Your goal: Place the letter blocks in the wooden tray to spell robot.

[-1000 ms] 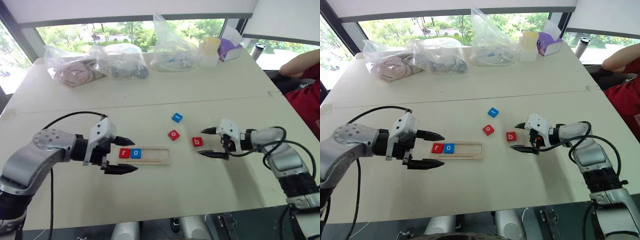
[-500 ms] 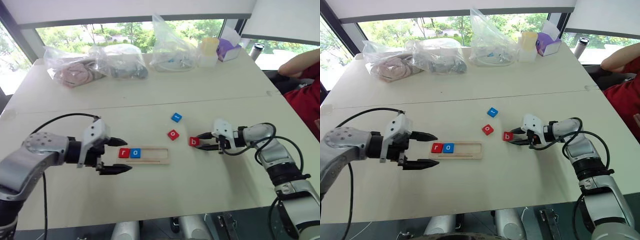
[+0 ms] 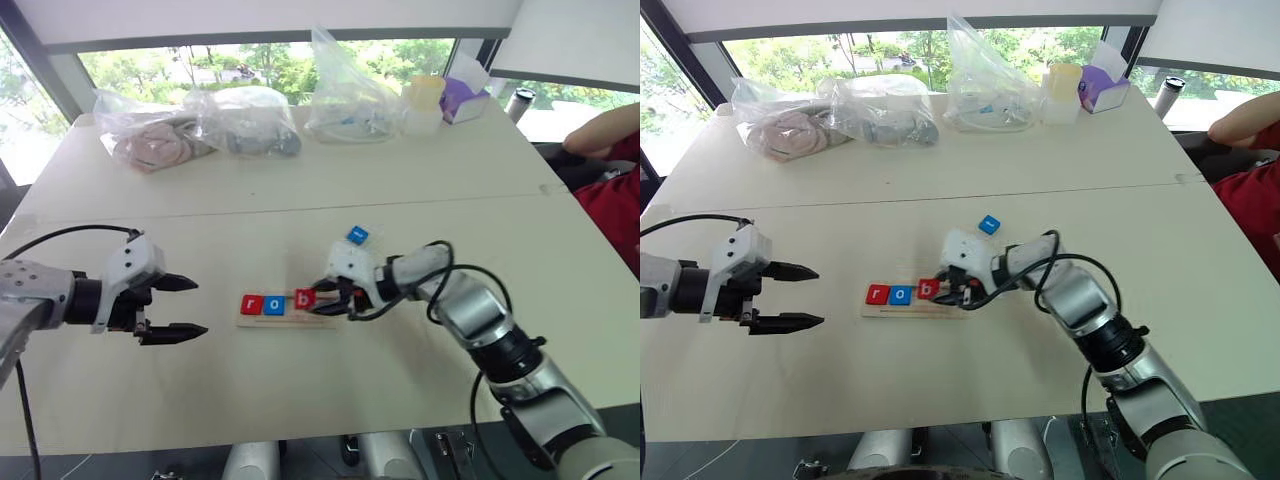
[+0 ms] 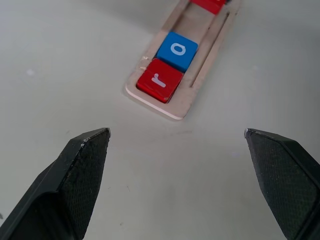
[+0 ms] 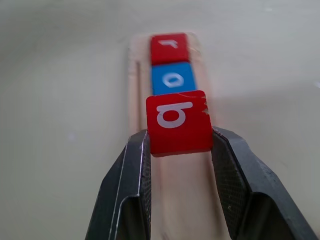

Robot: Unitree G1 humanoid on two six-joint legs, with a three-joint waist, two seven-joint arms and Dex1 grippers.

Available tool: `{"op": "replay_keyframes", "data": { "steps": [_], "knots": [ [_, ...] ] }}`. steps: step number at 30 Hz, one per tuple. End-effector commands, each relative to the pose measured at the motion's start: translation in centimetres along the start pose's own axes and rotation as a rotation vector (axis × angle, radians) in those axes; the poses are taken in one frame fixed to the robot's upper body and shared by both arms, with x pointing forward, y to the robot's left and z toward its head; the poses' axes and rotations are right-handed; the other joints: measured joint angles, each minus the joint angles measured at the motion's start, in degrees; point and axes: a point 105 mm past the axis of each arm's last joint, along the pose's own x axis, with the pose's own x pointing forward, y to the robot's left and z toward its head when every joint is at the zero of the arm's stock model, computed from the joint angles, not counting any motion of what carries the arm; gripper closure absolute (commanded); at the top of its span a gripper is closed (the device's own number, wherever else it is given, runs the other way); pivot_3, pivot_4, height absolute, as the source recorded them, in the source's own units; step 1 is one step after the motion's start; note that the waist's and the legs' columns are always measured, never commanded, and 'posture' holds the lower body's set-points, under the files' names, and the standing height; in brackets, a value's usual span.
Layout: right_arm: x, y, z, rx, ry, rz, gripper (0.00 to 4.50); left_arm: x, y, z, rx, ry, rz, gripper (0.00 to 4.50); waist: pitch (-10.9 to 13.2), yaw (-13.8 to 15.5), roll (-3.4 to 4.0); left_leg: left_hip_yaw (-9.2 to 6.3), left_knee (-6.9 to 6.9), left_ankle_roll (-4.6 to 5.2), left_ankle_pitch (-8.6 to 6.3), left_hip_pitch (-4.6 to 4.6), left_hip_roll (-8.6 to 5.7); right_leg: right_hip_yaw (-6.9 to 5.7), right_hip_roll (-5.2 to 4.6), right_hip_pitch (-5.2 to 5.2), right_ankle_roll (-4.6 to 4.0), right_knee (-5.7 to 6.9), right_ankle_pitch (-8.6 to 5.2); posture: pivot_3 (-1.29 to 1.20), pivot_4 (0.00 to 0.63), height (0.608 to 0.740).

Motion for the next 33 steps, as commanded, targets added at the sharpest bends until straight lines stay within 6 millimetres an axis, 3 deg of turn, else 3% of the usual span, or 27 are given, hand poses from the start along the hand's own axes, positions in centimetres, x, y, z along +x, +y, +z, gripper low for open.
{"op": "replay_keyframes", "data": {
  "steps": [1, 20, 26, 27, 33],
  "knots": [
    [0.3, -0.2, 1.3, -0.059, -0.004, -0.029, 3.39, 0.2, -0.6, 0.5, 0.035, -0.018, 0.008, 0.0, 0.0, -0.06, 0.0, 0.02, 0.0, 0.0, 0.0, 0.0, 0.0, 0.01, -0.03, 0.0, -0.01, -0.02, 0.01, 0.0, 0.15, 0.74],
    [1.8, -0.3, -0.1, -0.063, 0.042, -0.005, 3.39, 1.2, -1.5, 0.3, 0.019, -0.048, 0.027, 0.0, -0.01, -0.4, -0.01, -0.04, -0.03, 0.0, 0.0, 0.04, 0.03, -0.02, 0.11, 0.0, 0.0, 0.03, 0.02, 0.0, 0.15, 0.74],
    [2.4, -0.8, -0.1, -0.062, 0.036, -0.031, 0.32, 1.2, -1.3, 0.2, 0.019, -0.049, 0.037, 0.0, -0.01, -0.42, -0.01, -0.05, -0.03, 0.0, 0.0, 0.04, 0.03, -0.02, 0.11, 0.0, 0.0, 0.03, 0.02, 0.0, 0.15, 0.74],
    [2.4, -0.9, 0.1, -0.058, 0.028, -0.039, 0.07, 1.2, -1.2, 0.1, 0.019, -0.049, 0.038, 0.0, -0.01, -0.43, -0.01, -0.04, -0.03, 0.0, 0.0, 0.04, 0.03, -0.02, 0.11, 0.0, 0.0, 0.03, 0.03, 0.0, 0.15, 0.74],
    [1.0, -2.6, 1.6, -0.055, -0.021, -0.122, 0.07, 1.3, -1.1, 0.0, 0.017, -0.051, 0.046, 0.0, -0.01, -0.39, -0.01, -0.04, -0.03, 0.0, 0.0, 0.04, 0.02, -0.02, 0.11, 0.0, -0.16, 0.03, 0.15, 0.0, 0.15, 0.74]
  ]
}}
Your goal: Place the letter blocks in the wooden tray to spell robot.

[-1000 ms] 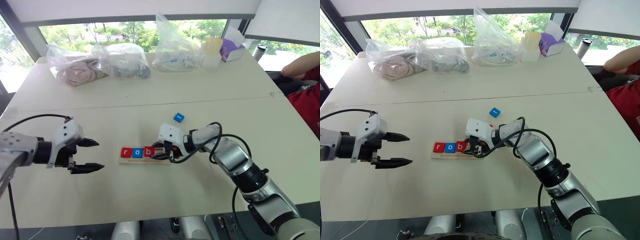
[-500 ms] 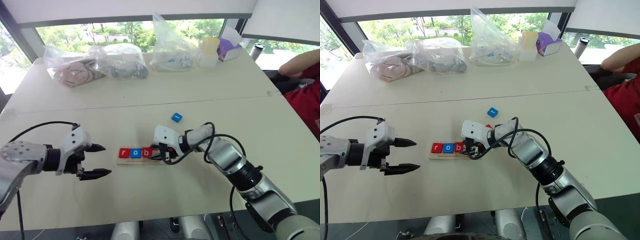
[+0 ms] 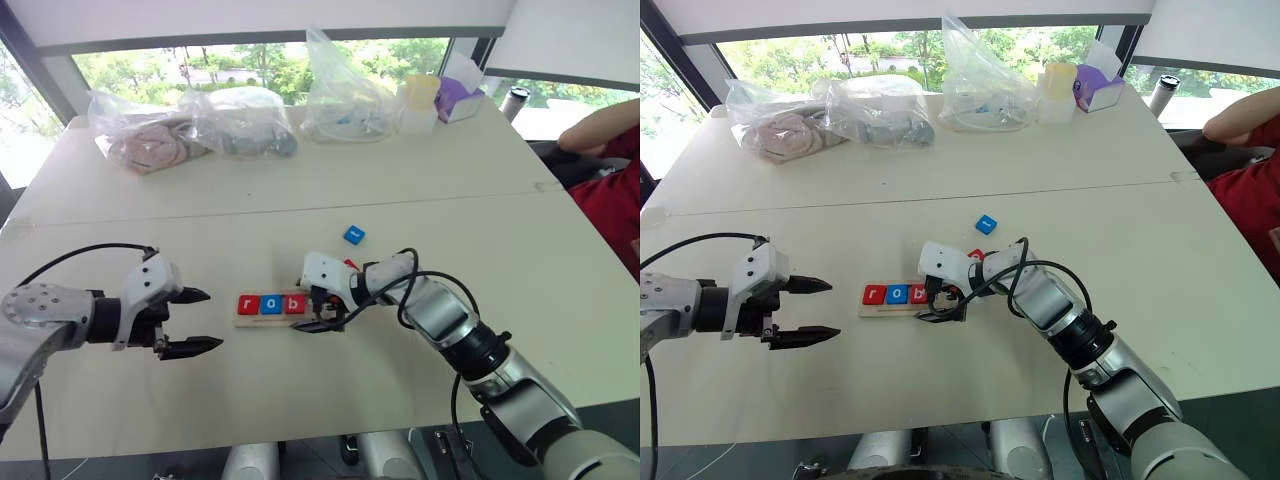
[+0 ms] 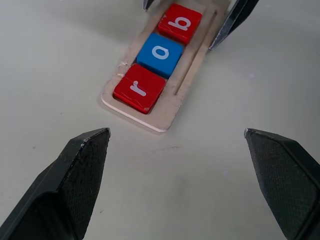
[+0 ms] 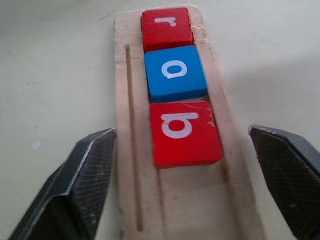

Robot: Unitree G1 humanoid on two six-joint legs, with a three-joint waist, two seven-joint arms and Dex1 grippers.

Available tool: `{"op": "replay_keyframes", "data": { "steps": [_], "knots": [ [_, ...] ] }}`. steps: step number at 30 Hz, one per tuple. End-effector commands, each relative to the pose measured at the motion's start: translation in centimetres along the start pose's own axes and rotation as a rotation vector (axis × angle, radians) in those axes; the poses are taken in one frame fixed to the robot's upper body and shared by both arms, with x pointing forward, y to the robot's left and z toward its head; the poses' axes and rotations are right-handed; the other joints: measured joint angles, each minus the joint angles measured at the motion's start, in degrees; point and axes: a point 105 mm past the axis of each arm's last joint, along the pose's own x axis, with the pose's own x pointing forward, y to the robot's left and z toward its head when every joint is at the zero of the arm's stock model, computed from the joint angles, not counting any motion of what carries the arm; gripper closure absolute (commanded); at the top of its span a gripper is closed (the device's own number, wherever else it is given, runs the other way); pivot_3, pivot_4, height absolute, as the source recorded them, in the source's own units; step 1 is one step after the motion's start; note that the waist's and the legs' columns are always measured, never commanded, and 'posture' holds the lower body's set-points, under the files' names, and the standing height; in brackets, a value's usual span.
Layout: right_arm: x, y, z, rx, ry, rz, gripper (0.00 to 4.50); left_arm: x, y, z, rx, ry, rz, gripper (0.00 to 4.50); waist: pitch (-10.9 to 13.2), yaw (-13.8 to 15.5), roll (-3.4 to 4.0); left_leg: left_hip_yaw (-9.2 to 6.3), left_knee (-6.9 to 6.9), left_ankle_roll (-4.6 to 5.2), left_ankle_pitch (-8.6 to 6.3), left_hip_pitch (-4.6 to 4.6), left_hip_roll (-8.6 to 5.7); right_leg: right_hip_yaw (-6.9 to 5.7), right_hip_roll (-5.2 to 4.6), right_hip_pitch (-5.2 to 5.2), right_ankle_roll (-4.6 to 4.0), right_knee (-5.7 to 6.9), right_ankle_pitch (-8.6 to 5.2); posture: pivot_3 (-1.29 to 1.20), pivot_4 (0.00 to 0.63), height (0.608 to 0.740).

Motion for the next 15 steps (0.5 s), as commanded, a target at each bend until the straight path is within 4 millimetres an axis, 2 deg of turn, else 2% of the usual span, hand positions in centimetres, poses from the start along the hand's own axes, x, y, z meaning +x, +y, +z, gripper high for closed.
{"op": "replay_keyframes", "data": {
  "steps": [1, 8, 15],
  "knots": [
    [-1.8, -1.8, 2.3, -0.03, -0.069, -0.082, 0.07, -0.4, 0.4, 0.6, 0.035, -0.02, 0.029, 0.0, 0.0, 0.01, 0.0, 0.0, 0.0, 0.0, 0.0, 0.0, 0.0, 0.0, -0.01, 0.0, 0.0, 0.0, 0.0, 0.0, 0.15, 0.74],
    [-3.8, -2.5, 1.7, -0.112, -0.046, -0.165, 0.07, -0.2, 0.6, 0.7, 0.035, -0.026, 0.027, 0.0, 0.0, 0.06, 0.0, 0.0, -0.02, 0.0, 0.0, -0.01, 0.0, 0.0, 0.0, 0.01, 0.01, -0.01, 0.0, 0.0, 0.15, 0.74],
    [-4.3, -3.0, 0.1, -0.115, -0.02, -0.228, 0.07, 0.0, 0.7, 0.8, 0.037, -0.03, 0.024, 0.0, 0.0, -0.06, 0.0, 0.01, -0.01, 0.0, 0.0, 0.01, 0.0, 0.0, 0.02, 0.0, 0.03, 0.0, -0.04, 0.0, 0.15, 0.74]
  ]
}}
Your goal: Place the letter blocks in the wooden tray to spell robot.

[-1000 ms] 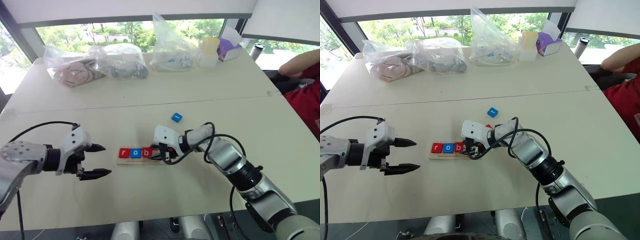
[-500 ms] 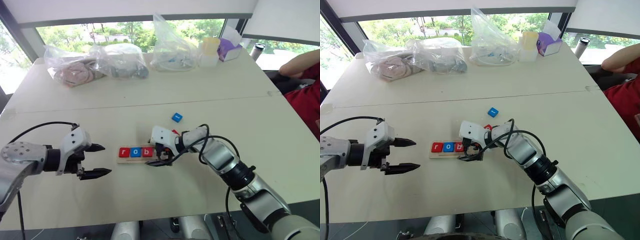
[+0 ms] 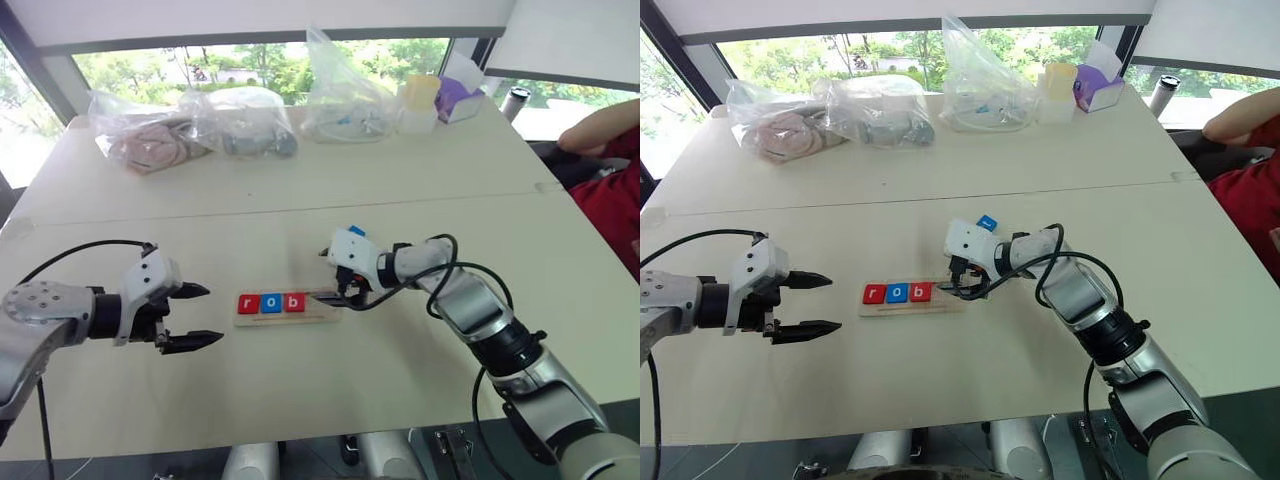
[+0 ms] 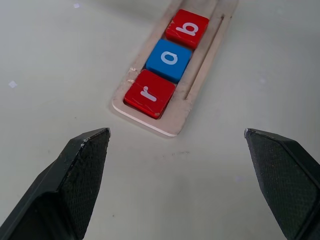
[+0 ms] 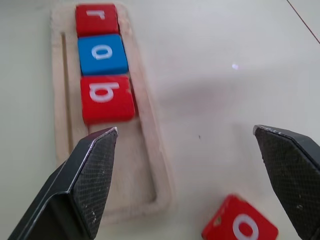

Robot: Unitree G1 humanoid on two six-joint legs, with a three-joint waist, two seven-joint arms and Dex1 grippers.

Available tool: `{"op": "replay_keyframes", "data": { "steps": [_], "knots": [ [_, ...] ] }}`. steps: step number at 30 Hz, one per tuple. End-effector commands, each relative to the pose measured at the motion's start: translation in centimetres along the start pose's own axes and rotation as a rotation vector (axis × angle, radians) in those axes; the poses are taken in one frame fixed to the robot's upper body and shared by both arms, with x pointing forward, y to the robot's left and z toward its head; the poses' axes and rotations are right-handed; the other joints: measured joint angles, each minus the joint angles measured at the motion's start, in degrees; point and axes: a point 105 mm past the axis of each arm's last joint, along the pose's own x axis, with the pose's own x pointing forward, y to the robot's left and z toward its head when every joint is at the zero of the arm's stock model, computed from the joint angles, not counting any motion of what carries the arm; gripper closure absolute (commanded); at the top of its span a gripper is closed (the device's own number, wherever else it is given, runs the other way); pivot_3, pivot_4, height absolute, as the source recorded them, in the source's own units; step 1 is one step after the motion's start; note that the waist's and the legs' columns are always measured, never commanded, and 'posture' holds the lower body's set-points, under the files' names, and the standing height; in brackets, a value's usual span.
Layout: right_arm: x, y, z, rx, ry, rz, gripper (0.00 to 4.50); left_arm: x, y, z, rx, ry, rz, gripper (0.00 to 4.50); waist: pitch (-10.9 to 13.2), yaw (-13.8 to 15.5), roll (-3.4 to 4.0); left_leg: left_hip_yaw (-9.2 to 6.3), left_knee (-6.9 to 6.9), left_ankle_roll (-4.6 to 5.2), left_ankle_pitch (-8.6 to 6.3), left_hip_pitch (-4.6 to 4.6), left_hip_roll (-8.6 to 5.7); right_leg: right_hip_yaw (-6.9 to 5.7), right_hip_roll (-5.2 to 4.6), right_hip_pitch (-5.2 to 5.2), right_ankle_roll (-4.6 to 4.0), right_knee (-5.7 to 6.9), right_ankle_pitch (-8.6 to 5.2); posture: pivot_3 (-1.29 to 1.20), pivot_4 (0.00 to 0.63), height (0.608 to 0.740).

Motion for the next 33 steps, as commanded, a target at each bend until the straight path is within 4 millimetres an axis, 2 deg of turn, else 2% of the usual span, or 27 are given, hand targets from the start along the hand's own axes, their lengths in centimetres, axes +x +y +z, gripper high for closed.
{"op": "replay_keyframes", "data": {
  "steps": [1, 7, 14, 18, 21, 24, 27, 29, 33],
  "knots": [
    [-0.2, -0.5, 1.0, -0.022, -0.041, -0.041, 0.07, 0.1, 0.1, 0.5, 0.028, -0.01, 0.0, 0.0, 0.0, -0.05, 0.0, 0.0, 0.0, 0.0, 0.0, 0.0, 0.0, 0.0, 0.01, 0.0, 0.0, 0.0, 0.01, 0.0, 0.15, 0.74],
    [1.7, 0.2, 1.6, -0.028, -0.067, -0.018, 0.07, 0.4, 0.3, 0.8, 0.04, -0.014, -0.005, 0.0, -0.01, -0.01, -0.01, 0.0, 0.01, 0.0, 0.0, 0.0, 0.0, 0.0, 0.02, 0.0, 0.0, 0.01, 0.06, 0.0, 0.15, 0.74],
    [2.5, 0.4, 1.8, -0.03, -0.08, -0.013, 0.07, 0.4, 0.3, 0.8, 0.04, -0.01, 0.002, 0.0, 0.0, 0.05, -0.01, 0.0, 0.01, 0.0, 0.0, -0.01, 0.0, 0.01, 0.0, 0.0, -0.01, 0.01, 0.07, 0.0, 0.15, 0.74],
    [1.2, -1.4, 2.1, -0.042, -0.081, -0.087, 0.07, 0.3, 0.2, 0.7, 0.035, -0.012, 0.006, 0.0, 0.0, 0.04, -0.01, 0.0, 0.01, 0.0, 0.0, -0.01, 0.0, 0.01, 0.0, 0.0, -0.01, 0.01, 0.07, 0.0, 0.15, 0.74],
    [-0.9, -3.4, 2.3, -0.026, -0.078, -0.169, 0.07, 0.2, 0.3, 1.0, 0.035, -0.023, 0.011, 0.0, 0.0, 0.16, 0.0, 0.0, 0.01, 0.0, 0.0, -0.01, 0.0, 0.01, -0.01, 0.0, -0.01, 0.01, 0.06, 0.0, 0.15, 0.74],
    [-2.9, -4.7, 2.6, 0.127, -0.118, -0.223, 0.07, 0.0, 0.5, 2.0, 0.027, -0.069, 0.016, 0.0, -0.01, 0.26, -0.01, -0.01, 0.01, 0.0, 0.0, -0.02, -0.01, 0.01, -0.03, 0.01, 0.0, 0.0, 0.07, 0.0, 0.15, 0.74],
    [-4.0, -5.2, 0.9, 0.335, -0.115, -0.291, 0.07, 0.1, 0.8, 3.0, 0.028, -0.113, 0.025, 0.0, -0.02, 0.25, -0.03, -0.03, 0.01, 0.0, 0.0, -0.02, 0.0, 0.0, 0.0, 0.02, 0.08, 0.01, 0.13, 0.0, 0.15, 0.74],
    [-3.9, -4.5, 0.2, 0.387, -0.092, -0.319, 0.07, 0.2, 1.1, 3.1, 0.032, -0.111, 0.03, 0.0, -0.02, 0.18, -0.02, -0.06, 0.01, 0.0, 0.0, 0.0, 0.0, -0.01, 0.0, 0.03, 0.09, 0.03, 0.14, 0.0, 0.15, 0.74],
    [-3.0, -3.1, 0.3, 0.548, -0.104, -0.361, 0.07, 0.5, 1.3, 3.1, 0.029, -0.113, 0.028, 0.0, -0.02, -0.21, -0.02, -0.03, -0.05, 0.0, 0.0, 0.01, 0.01, 0.02, 0.03, -0.02, 0.1, 0.06, 0.14, 0.0, 0.15, 0.74]
  ]
}}
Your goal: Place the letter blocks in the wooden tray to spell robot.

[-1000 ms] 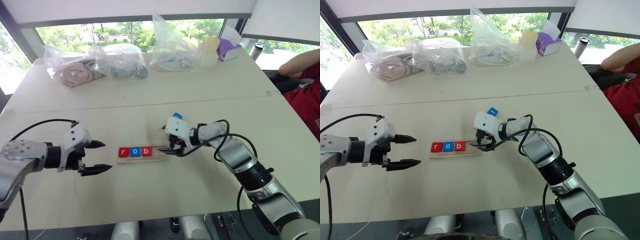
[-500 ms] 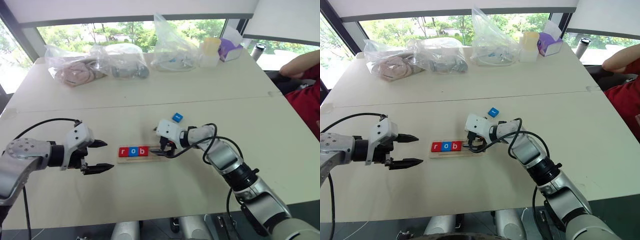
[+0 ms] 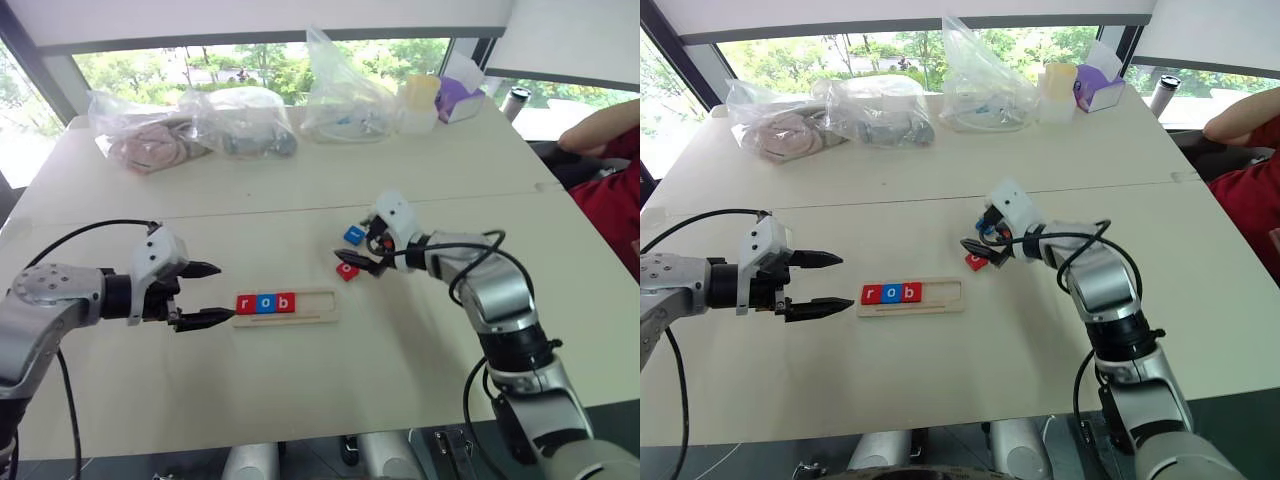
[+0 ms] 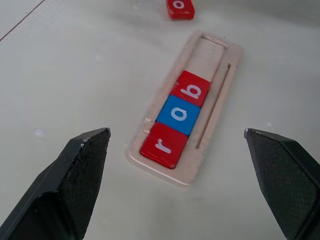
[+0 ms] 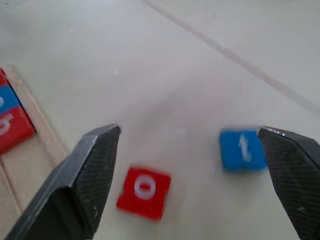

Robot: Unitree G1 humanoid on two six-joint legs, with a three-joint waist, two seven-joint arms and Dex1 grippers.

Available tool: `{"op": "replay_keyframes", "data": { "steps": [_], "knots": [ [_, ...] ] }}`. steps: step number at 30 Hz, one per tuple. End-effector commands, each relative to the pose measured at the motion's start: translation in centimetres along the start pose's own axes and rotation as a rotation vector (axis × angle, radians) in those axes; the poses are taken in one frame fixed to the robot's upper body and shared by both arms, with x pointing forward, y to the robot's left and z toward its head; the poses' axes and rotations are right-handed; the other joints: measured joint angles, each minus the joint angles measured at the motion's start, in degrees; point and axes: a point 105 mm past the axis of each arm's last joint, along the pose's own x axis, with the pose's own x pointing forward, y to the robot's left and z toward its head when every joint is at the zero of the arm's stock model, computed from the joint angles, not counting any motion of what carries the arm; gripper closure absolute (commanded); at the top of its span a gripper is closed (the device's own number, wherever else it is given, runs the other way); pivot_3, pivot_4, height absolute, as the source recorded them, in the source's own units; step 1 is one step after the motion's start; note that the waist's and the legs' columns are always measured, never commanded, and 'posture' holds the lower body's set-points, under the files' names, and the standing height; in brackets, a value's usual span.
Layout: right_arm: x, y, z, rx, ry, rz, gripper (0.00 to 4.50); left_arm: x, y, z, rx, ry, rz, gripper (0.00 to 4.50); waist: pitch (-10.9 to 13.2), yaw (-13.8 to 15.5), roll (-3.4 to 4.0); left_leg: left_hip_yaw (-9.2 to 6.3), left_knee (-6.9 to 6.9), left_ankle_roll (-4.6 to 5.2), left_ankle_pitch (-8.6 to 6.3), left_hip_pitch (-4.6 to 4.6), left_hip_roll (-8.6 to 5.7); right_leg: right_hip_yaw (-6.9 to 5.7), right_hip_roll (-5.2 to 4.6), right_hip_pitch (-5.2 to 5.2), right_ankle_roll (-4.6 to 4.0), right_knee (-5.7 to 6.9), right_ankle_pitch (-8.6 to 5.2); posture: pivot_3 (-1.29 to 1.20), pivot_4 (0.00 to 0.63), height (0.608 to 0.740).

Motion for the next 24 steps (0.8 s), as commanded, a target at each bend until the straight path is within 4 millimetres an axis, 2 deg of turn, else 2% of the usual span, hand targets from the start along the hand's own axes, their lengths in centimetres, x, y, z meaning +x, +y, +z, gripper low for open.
{"op": "replay_keyframes", "data": {
  "steps": [1, 4, 8, 11, 13, 16, 21, 23, 24],
  "knots": [
    [-0.2, 1.1, 1.4, 0.057, -0.046, -0.039, 0.07, 0.0, 0.2, 0.5, 0.022, -0.014, 0.008, 0.0, 0.0, -0.04, 0.01, 0.0, 0.0, 0.0, 0.0, 0.01, 0.01, 0.0, 0.02, -0.03, 0.0, 0.08, 0.0, 0.0, 0.15, 0.74],
    [0.4, 1.8, -0.5, 0.051, 0.021, -0.118, 0.07, 0.3, 0.2, 0.4, 0.025, -0.011, -0.001, 0.0, 0.0, 0.24, 0.0, -0.04, 0.03, -0.01, 0.0, 0.03, 0.0, 0.0, 0.01, -0.05, 0.0, 0.2, -0.02, 0.0, 0.15, 0.74],
    [1.0, 2.0, -1.9, 0.06, 0.076, -0.175, 0.07, 0.7, 0.4, 0.4, 0.039, 0.002, -0.008, 0.0, -0.01, 0.22, -0.02, -0.03, 0.08, -0.06, 0.03, 0.0, -0.03, -0.01, -0.04, -0.03, -0.04, 0.17, -0.19, 0.0, 0.15, 0.74],
    [0.8, 1.6, -3.1, 0.031, 0.129, -0.215, 0.87, 0.7, 0.6, 0.1, 0.049, 0.018, -0.011, 0.0, -0.02, 0.18, -0.03, 0.02, 0.1, -0.08, 0.05, 0.02, -0.04, 0.04, -0.05, -0.01, -0.01, 0.17, -0.19, 0.0, 0.15, 0.74],
    [0.7, 1.6, -3.5, 0.036, 0.131, -0.216, 1.9, 0.8, 0.7, 0.2, 0.049, 0.014, -0.012, 0.0, -0.02, 0.17, -0.03, 0.01, 0.09, -0.08, 0.04, 0.02, -0.04, 0.04, -0.05, -0.02, 0.02, 0.17, -0.22, 0.0, 0.15, 0.74],
    [0.7, 1.6, -3.0, 0.035, 0.113, -0.22, 3.33, 1.0, 0.7, 0.2, 0.052, 0.013, -0.016, 0.0, -0.03, 0.18, -0.04, -0.01, 0.08, -0.08, 0.04, 0.02, -0.03, 0.02, -0.03, -0.02, 0.04, 0.17, -0.22, 0.0, 0.15, 0.74],
    [-0.2, 0.8, -0.7, 0.057, 0.029, -0.295, 3.33, 1.3, 0.5, 0.1, 0.057, 0.013, -0.032, 0.0, -0.02, 0.18, -0.04, -0.01, 0.08, -0.08, 0.04, 0.02, -0.03, 0.02, -0.03, -0.02, 0.05, 0.17, -0.22, 0.0, 0.15, 0.74],
    [-1.5, -0.6, -1.1, 0.079, 0.027, -0.396, 3.33, 1.6, 0.0, 0.3, 0.061, -0.001, -0.051, 0.0, -0.02, 0.19, -0.03, -0.01, 0.08, -0.08, 0.05, 0.0, -0.03, 0.02, -0.03, -0.03, 0.08, 0.18, -0.21, 0.0, 0.15, 0.74],
    [-2.5, -1.3, -1.9, 0.11, 0.046, -0.452, 3.33, 1.9, -0.6, 0.6, 0.056, -0.02, -0.07, 0.0, -0.02, 0.28, -0.04, -0.01, 0.08, -0.08, 0.04, 0.0, -0.03, 0.02, -0.03, -0.03, 0.08, 0.17, -0.2, 0.0, 0.15, 0.74]
  ]
}}
